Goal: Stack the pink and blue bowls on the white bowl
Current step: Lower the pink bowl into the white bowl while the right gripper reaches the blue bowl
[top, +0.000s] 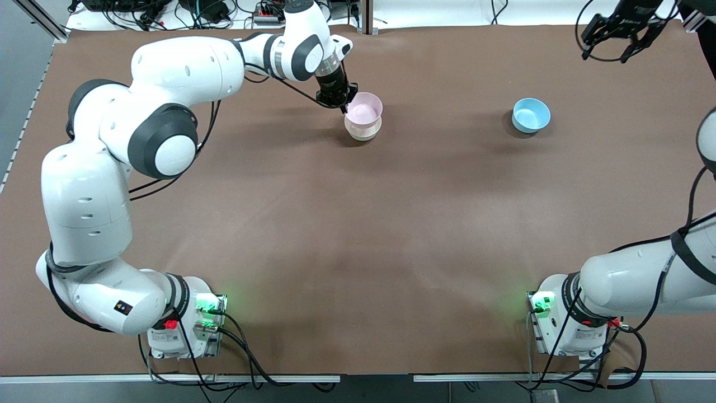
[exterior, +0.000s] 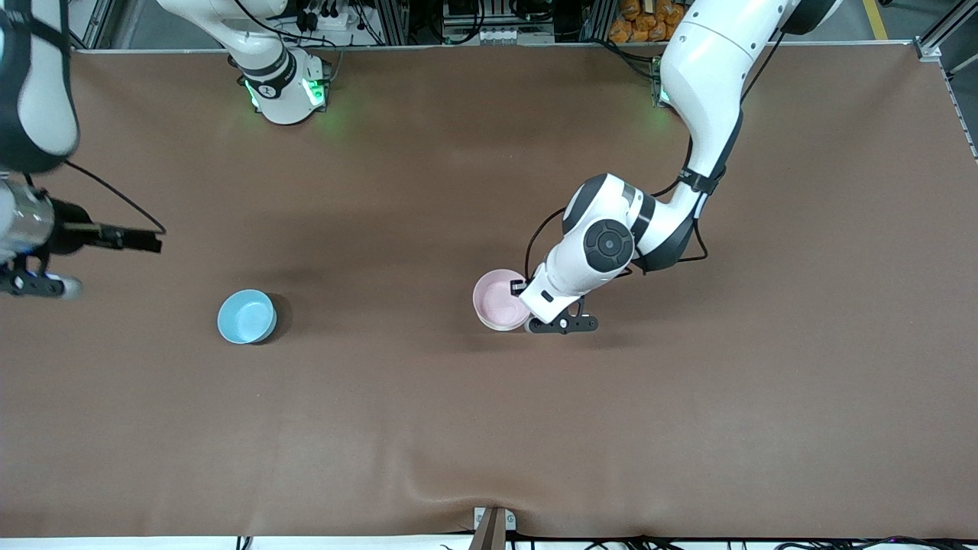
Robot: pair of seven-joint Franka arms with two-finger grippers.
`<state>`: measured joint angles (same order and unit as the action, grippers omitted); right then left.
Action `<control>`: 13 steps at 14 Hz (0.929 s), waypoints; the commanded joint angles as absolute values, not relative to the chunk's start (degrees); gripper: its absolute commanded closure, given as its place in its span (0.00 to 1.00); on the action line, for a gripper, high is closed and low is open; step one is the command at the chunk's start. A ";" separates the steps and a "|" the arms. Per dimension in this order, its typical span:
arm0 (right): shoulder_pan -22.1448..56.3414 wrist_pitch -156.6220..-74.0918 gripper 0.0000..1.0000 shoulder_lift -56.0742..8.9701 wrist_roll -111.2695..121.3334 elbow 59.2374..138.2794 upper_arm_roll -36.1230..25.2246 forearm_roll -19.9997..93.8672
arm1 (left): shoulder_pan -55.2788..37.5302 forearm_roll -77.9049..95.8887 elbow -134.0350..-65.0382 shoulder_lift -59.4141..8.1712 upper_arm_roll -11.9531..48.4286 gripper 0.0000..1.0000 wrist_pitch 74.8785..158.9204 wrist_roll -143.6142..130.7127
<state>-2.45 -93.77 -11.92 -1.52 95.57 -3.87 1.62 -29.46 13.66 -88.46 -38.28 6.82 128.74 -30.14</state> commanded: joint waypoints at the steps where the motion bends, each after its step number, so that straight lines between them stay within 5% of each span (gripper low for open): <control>1: -3.52 -97.37 0.00 -17.38 -0.53 94.66 -3.43 1.85 | -30.15 14.06 -87.71 -39.46 6.33 1.00 129.11 -29.53; 9: -3.69 -107.73 0.00 -30.32 -0.44 96.58 -3.34 5.62 | -30.59 13.53 -87.37 -41.48 6.33 0.95 130.52 -29.71; 12: -3.43 -120.28 0.00 -30.32 0.52 105.44 -3.25 5.62 | -30.15 13.89 -87.28 -41.75 6.33 0.14 130.52 -30.32; 13: -3.34 -123.80 0.00 -30.32 1.57 107.47 -3.25 5.62 | -30.49 13.63 -87.19 -41.49 6.33 0.00 130.52 -30.32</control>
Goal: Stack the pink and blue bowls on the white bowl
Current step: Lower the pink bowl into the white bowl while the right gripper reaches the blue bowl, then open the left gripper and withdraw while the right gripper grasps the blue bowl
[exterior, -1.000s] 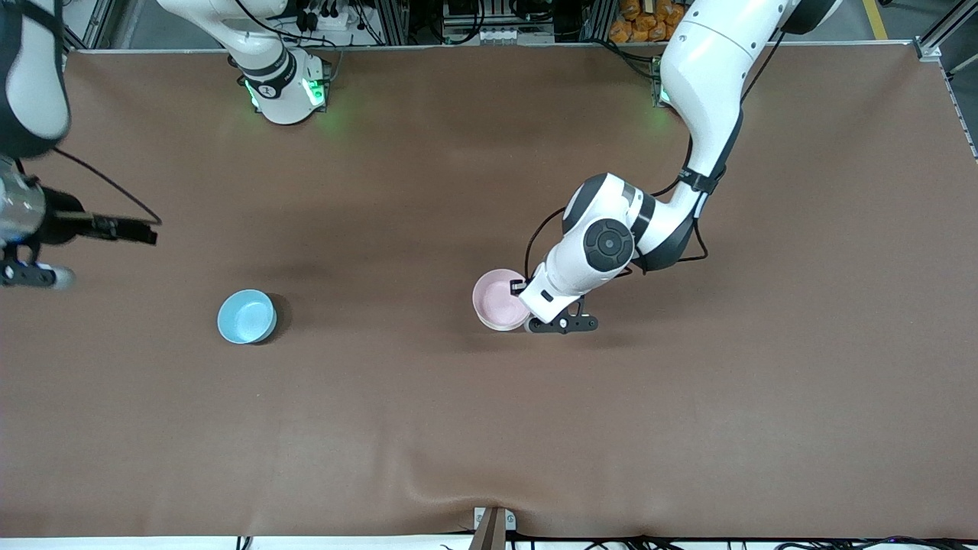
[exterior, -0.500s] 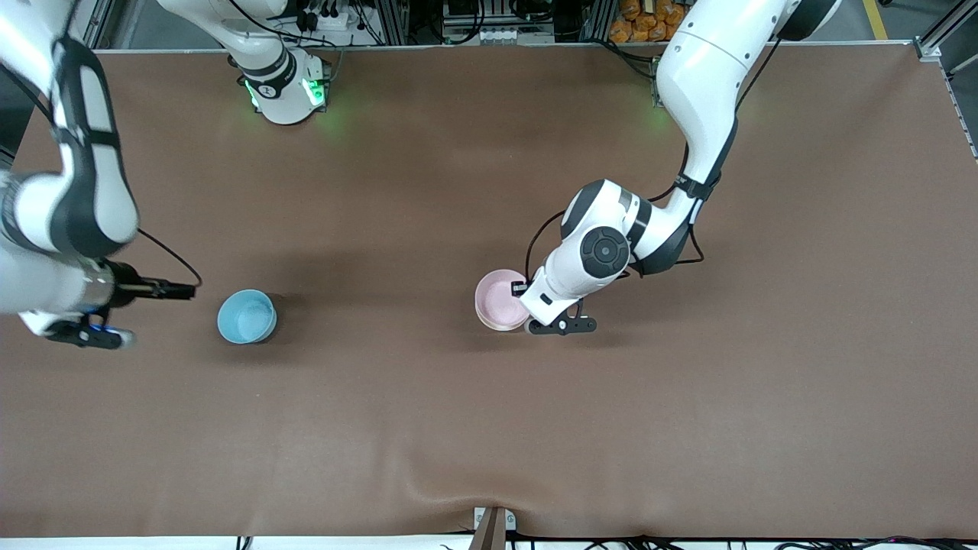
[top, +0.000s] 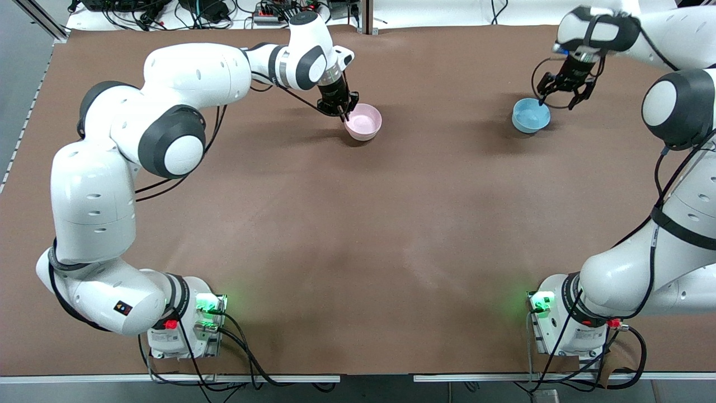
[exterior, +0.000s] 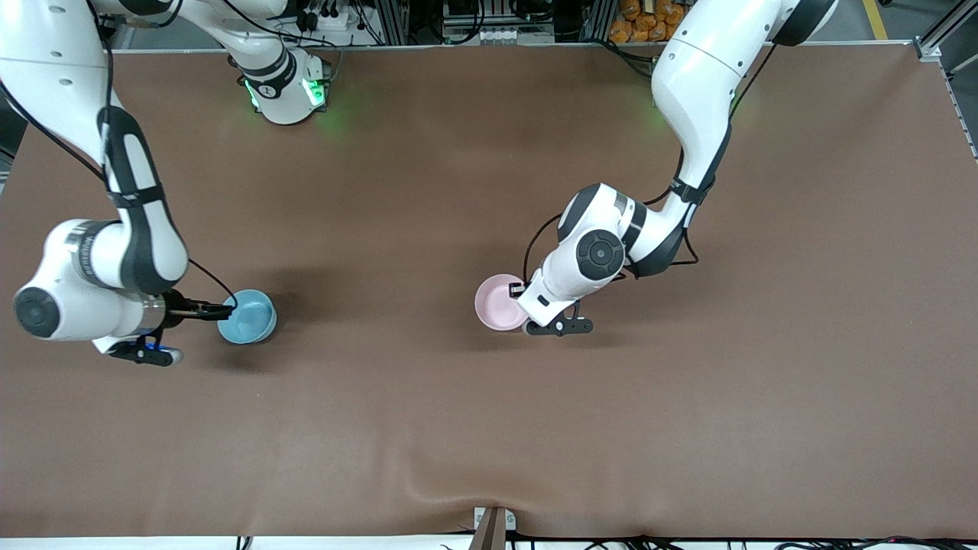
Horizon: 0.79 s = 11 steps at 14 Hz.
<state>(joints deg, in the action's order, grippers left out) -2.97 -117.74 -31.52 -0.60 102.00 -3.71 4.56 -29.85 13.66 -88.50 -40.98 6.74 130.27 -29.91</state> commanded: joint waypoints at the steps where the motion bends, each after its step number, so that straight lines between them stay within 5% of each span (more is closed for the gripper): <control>1: -3.43 -125.58 0.00 -30.32 1.93 108.45 -3.25 5.62 | -30.50 13.54 -87.10 -41.14 6.33 0.00 130.52 -30.32; 2: -3.43 -126.47 0.00 -30.58 1.93 108.72 -3.16 5.62 | -29.98 13.36 -87.10 -40.87 6.24 0.00 130.52 -29.89; 3: -3.43 -126.82 0.16 -31.19 1.93 108.72 -3.08 5.62 | -29.54 13.19 -87.01 -40.09 5.89 0.00 130.43 -29.80; 4: -3.51 -126.91 0.66 -31.38 1.85 108.72 -3.08 5.89 | -29.53 12.49 -87.01 -39.47 4.24 0.00 130.43 -29.88; 5: -3.60 -126.91 1.00 -31.29 1.93 108.81 -3.08 8.41 | -29.53 11.18 -87.10 -38.16 2.57 0.00 129.99 -29.88; 11: -3.78 -126.74 1.00 -31.03 3.43 108.90 -3.16 13.10 | -23.66 2.64 -87.10 -31.30 0.88 0.00 123.93 -29.62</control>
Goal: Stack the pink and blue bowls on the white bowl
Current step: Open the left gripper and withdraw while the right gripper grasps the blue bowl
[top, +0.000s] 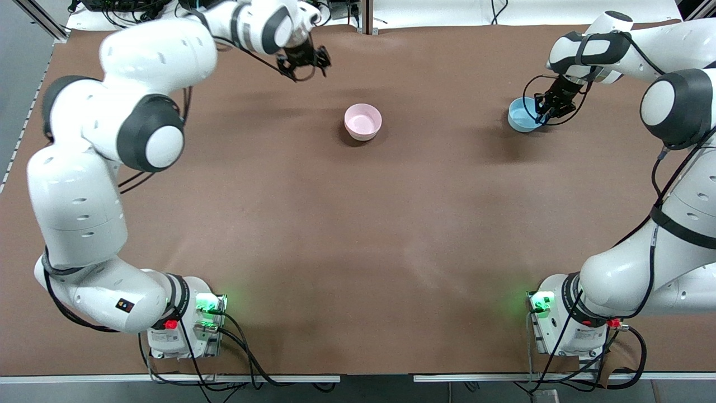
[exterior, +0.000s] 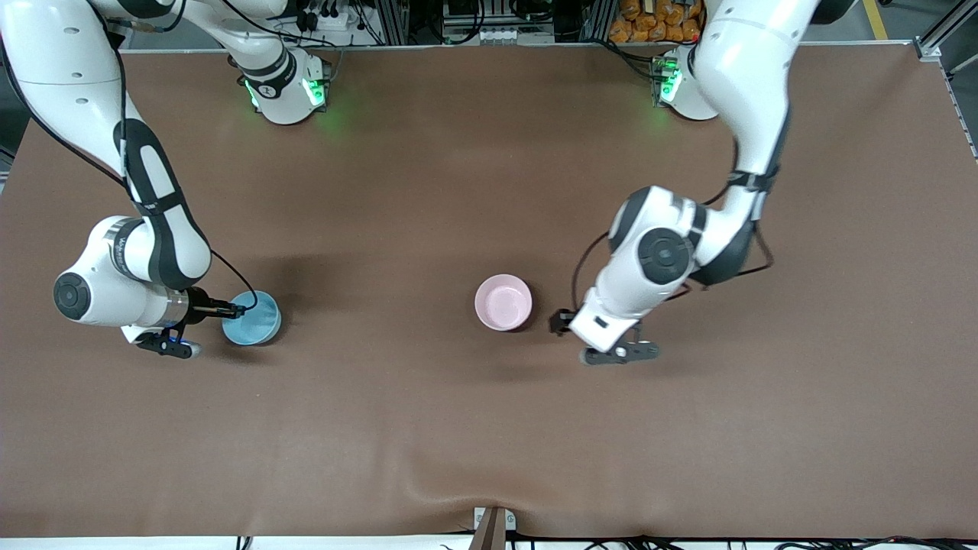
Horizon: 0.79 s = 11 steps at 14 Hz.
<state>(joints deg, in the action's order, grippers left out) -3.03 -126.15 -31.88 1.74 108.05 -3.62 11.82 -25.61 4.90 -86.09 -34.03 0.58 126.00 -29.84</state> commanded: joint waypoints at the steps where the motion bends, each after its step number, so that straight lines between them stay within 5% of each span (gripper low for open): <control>1: -3.69 -126.56 1.00 -30.68 3.34 108.81 -3.16 13.10 | -22.69 2.55 -87.19 -30.59 0.88 0.00 123.66 -29.53; 11: 6.84 -116.89 1.00 -21.27 -5.69 107.32 -2.90 25.47 | -5.55 1.58 -87.63 -19.97 5.45 0.00 110.50 -7.83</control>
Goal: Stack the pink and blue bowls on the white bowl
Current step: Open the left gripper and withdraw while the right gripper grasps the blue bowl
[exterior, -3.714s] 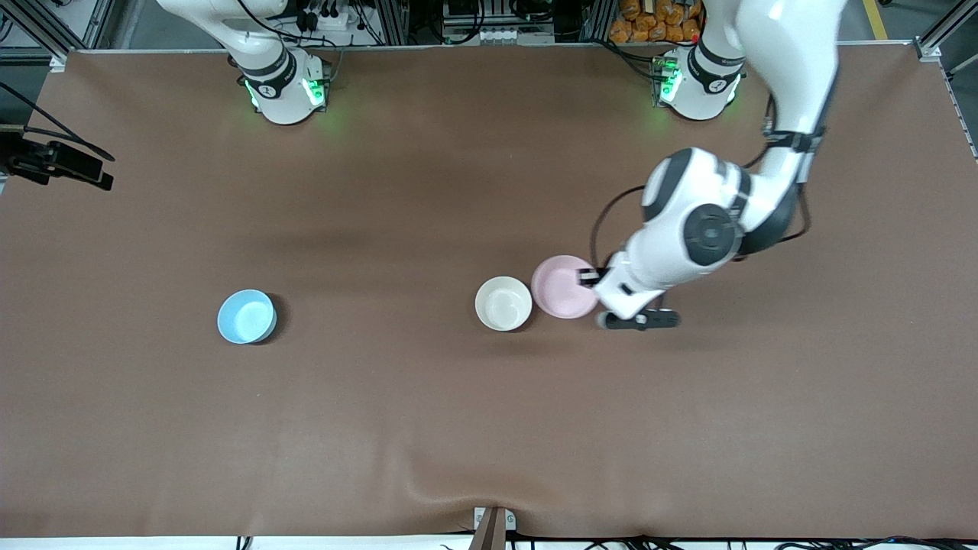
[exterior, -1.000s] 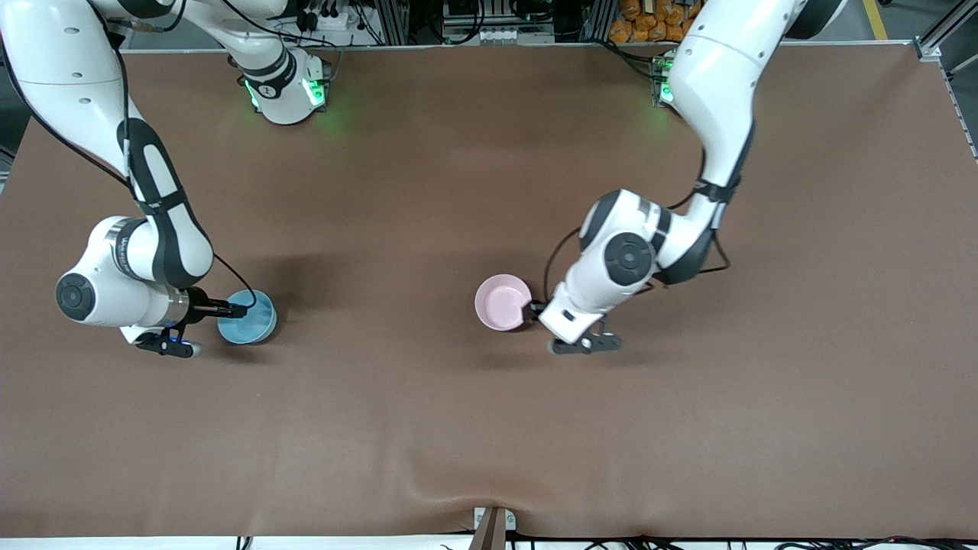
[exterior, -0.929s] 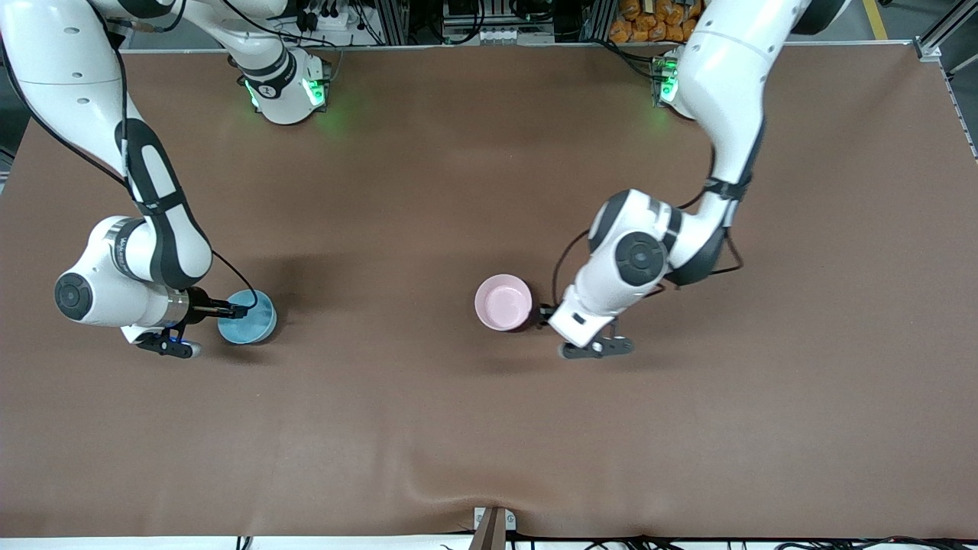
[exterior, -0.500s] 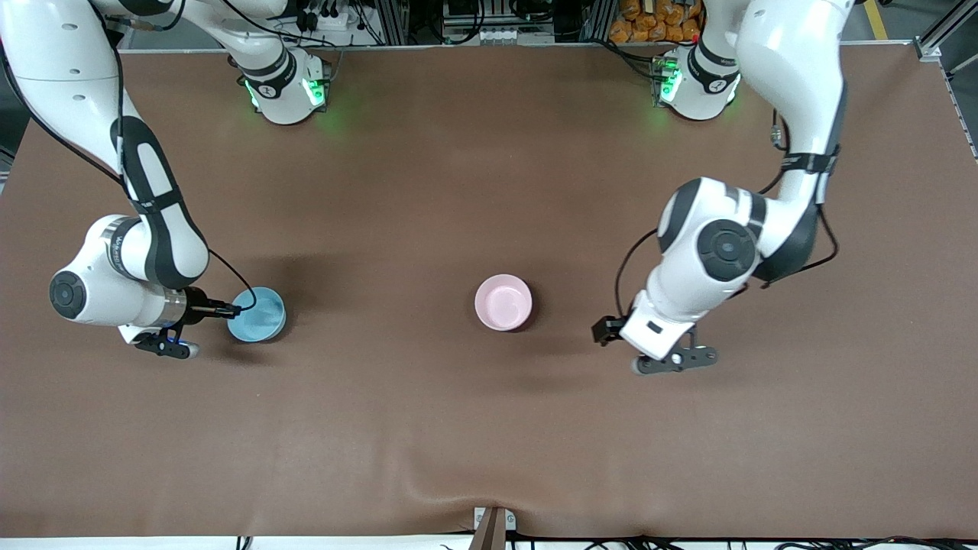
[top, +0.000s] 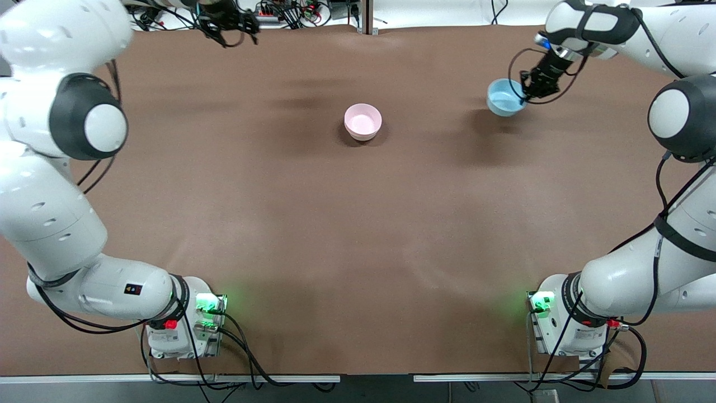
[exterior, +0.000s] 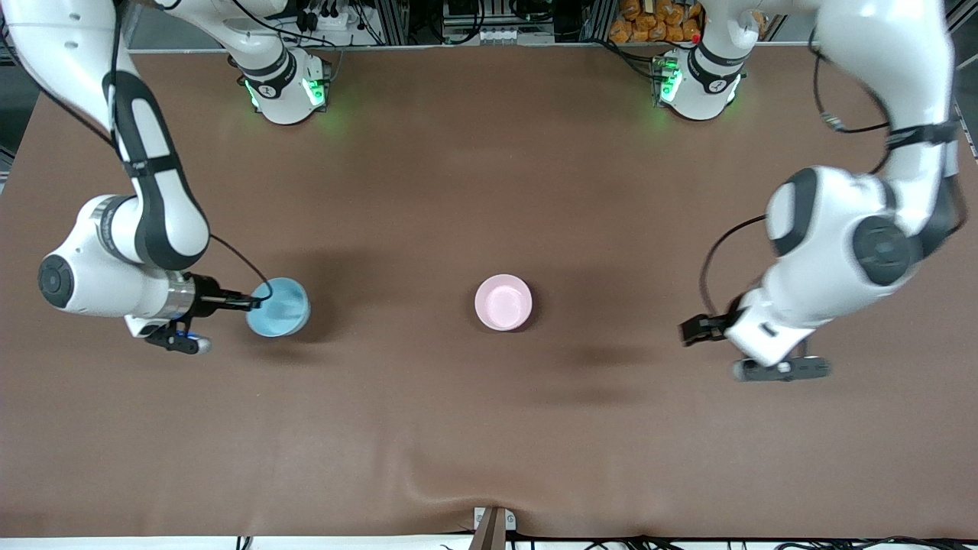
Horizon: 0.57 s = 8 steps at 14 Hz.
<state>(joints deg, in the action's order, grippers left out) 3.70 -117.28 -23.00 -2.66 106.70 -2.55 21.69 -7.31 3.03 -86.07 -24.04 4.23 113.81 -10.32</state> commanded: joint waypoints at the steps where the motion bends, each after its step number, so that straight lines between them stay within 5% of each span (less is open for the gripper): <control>1: 9.29 -116.98 1.00 -21.18 -9.45 106.44 -2.99 25.84 | -4.84 1.58 -87.63 -18.73 5.36 0.00 108.48 -7.47; 8: 23.28 -118.03 1.00 -24.25 -36.19 97.22 -2.99 31.18 | -1.50 -2.37 -87.36 -8.19 5.10 0.00 96.26 -5.28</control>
